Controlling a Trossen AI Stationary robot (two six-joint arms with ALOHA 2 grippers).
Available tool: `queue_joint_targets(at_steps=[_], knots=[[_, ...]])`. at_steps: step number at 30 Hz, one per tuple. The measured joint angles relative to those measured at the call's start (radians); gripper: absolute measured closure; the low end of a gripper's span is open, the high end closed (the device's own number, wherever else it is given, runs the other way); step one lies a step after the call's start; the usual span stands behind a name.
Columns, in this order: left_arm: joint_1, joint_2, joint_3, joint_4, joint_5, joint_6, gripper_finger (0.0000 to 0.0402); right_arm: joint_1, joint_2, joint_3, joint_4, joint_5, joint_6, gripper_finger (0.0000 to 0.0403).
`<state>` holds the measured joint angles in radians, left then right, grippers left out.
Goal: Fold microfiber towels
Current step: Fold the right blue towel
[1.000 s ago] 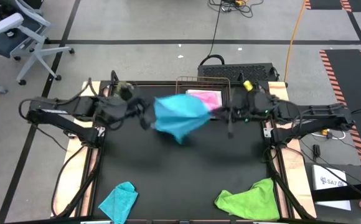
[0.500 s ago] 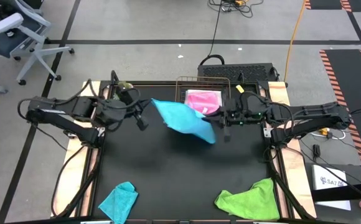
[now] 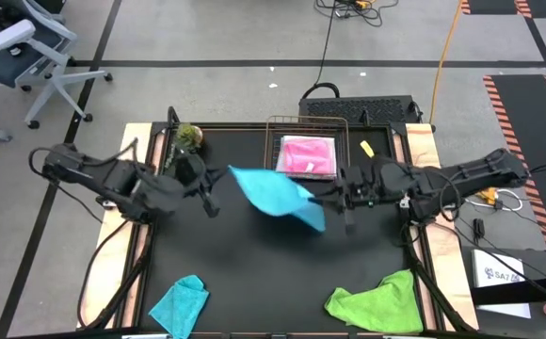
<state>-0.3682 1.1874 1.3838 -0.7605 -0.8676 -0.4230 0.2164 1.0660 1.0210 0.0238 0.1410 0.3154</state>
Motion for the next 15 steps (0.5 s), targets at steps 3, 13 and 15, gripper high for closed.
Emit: queue_joint_targets(at_steps=[3, 13, 15], knots=[[-0.048, 0.032, 0.000, 0.001, -0.005, -0.100, 0.0401, 0.076, 0.001, 0.000, -0.012, 0.052, 0.022, 0.0403], [-0.269, 0.072, 0.005, 0.240, -0.003, -0.141, 0.0401, 0.274, 0.001, 0.000, 0.013, 0.123, 0.113, 0.0403], [-0.322, 0.072, 0.025, 0.305, -0.036, -0.089, 0.0401, 0.297, 0.001, 0.000, 0.045, 0.114, 0.136, 0.0403]])
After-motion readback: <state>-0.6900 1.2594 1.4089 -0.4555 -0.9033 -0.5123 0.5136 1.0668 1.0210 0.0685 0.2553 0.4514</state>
